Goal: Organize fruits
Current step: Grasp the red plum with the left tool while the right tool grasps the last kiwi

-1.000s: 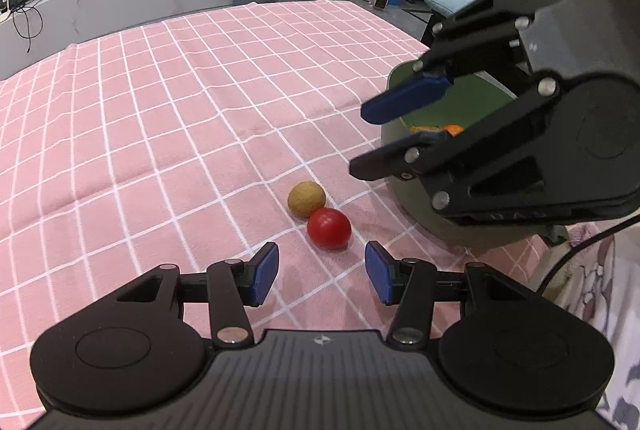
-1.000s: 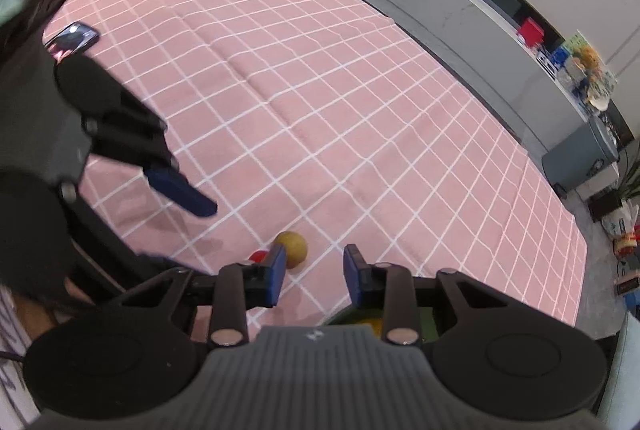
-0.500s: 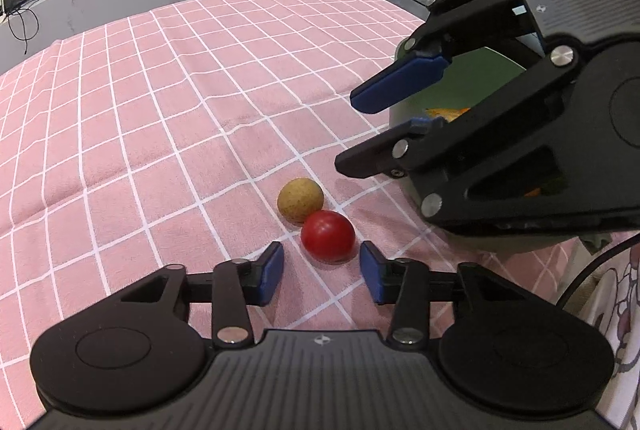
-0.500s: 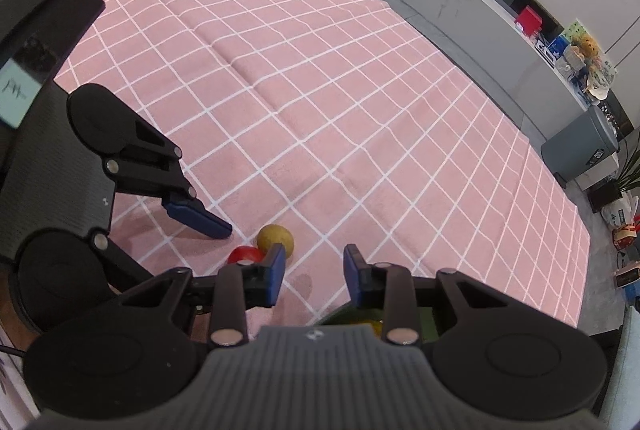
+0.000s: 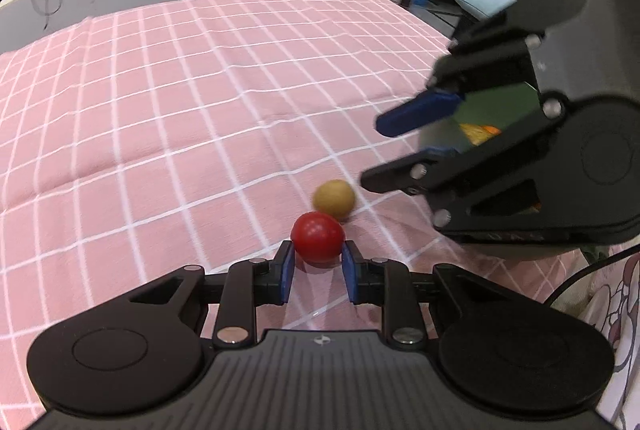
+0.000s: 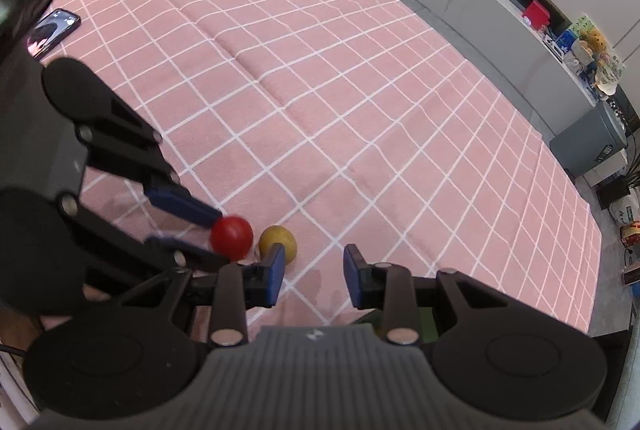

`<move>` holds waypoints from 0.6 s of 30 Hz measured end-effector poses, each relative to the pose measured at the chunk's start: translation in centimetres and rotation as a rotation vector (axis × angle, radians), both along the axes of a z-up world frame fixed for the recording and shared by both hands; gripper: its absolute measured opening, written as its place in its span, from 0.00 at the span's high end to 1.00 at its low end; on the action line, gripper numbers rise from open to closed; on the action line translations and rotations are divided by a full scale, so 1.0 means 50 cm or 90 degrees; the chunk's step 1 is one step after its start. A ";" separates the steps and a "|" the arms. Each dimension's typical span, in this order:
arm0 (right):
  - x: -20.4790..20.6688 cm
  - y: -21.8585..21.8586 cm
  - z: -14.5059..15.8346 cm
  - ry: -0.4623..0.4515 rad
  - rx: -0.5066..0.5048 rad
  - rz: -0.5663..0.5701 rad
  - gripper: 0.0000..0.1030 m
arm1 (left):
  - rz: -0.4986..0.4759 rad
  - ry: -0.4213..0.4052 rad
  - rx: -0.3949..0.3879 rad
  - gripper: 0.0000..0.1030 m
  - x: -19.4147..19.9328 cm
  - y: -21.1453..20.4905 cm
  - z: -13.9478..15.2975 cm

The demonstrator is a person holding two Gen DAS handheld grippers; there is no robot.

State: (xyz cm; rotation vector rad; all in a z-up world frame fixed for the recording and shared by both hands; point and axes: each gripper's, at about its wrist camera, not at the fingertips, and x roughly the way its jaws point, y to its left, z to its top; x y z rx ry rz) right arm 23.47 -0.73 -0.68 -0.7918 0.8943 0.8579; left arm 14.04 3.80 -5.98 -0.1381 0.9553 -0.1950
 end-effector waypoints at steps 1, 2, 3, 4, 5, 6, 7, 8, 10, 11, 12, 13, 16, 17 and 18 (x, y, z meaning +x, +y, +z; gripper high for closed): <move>-0.001 0.001 -0.001 0.000 -0.002 0.004 0.73 | 0.007 0.002 -0.002 0.73 -0.003 0.009 0.002; -0.003 0.004 -0.001 0.001 -0.003 0.008 0.73 | 0.012 0.004 -0.003 0.73 -0.007 0.015 0.004; -0.003 0.008 -0.002 0.002 -0.003 0.011 0.73 | 0.017 0.005 -0.005 0.73 -0.010 0.021 0.005; -0.003 0.012 -0.003 0.004 -0.004 0.014 0.73 | 0.021 0.007 -0.008 0.73 -0.011 0.026 0.006; -0.003 0.016 -0.005 0.006 -0.007 0.018 0.73 | 0.022 0.009 -0.010 0.73 -0.013 0.030 0.006; -0.002 0.020 -0.008 0.009 -0.011 0.021 0.73 | 0.024 0.011 -0.011 0.73 -0.014 0.033 0.006; -0.001 0.026 -0.012 0.014 -0.019 0.025 0.73 | 0.025 0.011 -0.011 0.73 -0.012 0.034 0.007; 0.000 0.031 -0.015 0.020 -0.025 0.029 0.73 | 0.024 0.012 -0.010 0.73 -0.012 0.034 0.007; 0.001 0.039 -0.021 0.033 -0.035 0.037 0.73 | 0.024 0.011 -0.008 0.73 -0.010 0.032 0.008; 0.001 0.043 -0.024 0.044 -0.042 0.042 0.73 | 0.024 0.011 -0.007 0.73 -0.009 0.033 0.008; 0.002 0.046 -0.026 0.051 -0.045 0.045 0.74 | 0.024 0.012 -0.005 0.73 -0.008 0.033 0.008; 0.002 0.048 -0.026 0.055 -0.047 0.046 0.73 | 0.024 0.013 -0.003 0.73 -0.007 0.033 0.006; 0.004 0.055 -0.027 0.068 -0.058 0.047 0.73 | 0.024 0.015 0.000 0.73 -0.004 0.030 0.001; 0.005 0.056 -0.027 0.074 -0.062 0.048 0.73 | 0.023 0.015 0.000 0.73 -0.004 0.030 0.001; 0.005 0.058 -0.027 0.079 -0.067 0.050 0.73 | 0.022 0.015 0.003 0.73 -0.006 0.029 0.001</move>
